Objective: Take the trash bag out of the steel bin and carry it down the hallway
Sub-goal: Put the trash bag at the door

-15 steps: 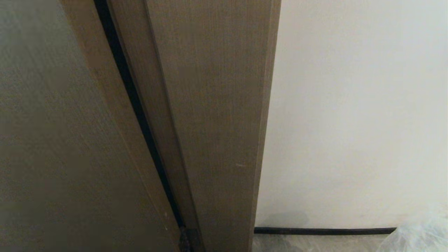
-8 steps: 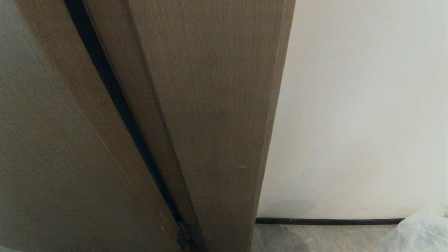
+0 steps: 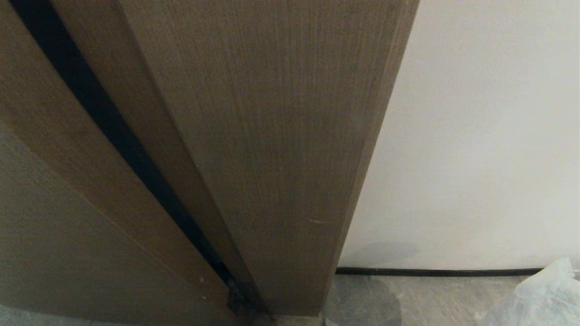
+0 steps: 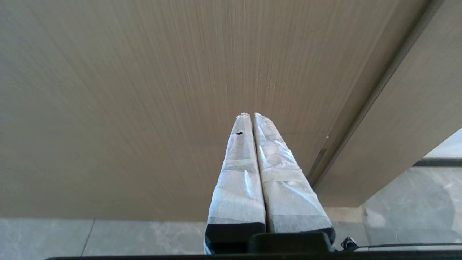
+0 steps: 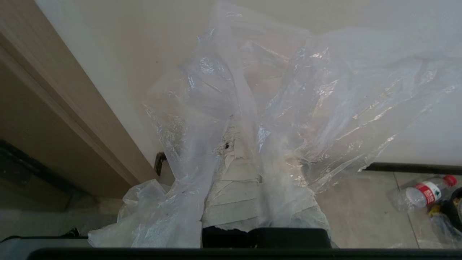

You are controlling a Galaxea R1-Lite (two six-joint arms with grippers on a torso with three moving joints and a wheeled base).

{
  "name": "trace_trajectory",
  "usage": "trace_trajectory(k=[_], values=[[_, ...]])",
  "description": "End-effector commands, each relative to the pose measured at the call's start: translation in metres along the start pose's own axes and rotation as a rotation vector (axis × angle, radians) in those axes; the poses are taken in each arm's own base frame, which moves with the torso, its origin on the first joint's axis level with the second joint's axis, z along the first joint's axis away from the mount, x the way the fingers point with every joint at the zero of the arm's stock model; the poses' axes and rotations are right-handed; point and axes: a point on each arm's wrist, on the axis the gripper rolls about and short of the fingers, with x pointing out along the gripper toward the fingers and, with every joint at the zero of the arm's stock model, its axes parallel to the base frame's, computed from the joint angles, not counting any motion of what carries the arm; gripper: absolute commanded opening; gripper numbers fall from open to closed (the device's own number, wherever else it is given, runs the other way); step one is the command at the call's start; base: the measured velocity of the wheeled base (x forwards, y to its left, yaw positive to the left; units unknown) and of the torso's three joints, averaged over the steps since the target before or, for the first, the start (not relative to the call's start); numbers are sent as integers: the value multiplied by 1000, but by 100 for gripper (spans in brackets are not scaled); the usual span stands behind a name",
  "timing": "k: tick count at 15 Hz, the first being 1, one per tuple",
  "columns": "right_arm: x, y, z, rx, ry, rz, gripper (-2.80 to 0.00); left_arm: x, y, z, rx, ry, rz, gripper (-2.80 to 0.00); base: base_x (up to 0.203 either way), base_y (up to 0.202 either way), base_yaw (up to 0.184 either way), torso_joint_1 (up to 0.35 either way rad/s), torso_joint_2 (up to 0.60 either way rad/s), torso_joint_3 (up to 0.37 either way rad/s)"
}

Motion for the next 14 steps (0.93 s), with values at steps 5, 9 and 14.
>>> trace_trajectory(k=[5,9,14], values=[[0,0,0,7,0,-1,-280,0,0,0,2,1,1,-280,0,0,0,2,3,-200],[0,0,0,7,0,-1,-280,0,0,0,2,1,1,-280,0,0,0,1,4,-89],[0,0,0,7,0,-1,-280,0,0,0,0,1,1,-280,0,0,0,0,0,0]])
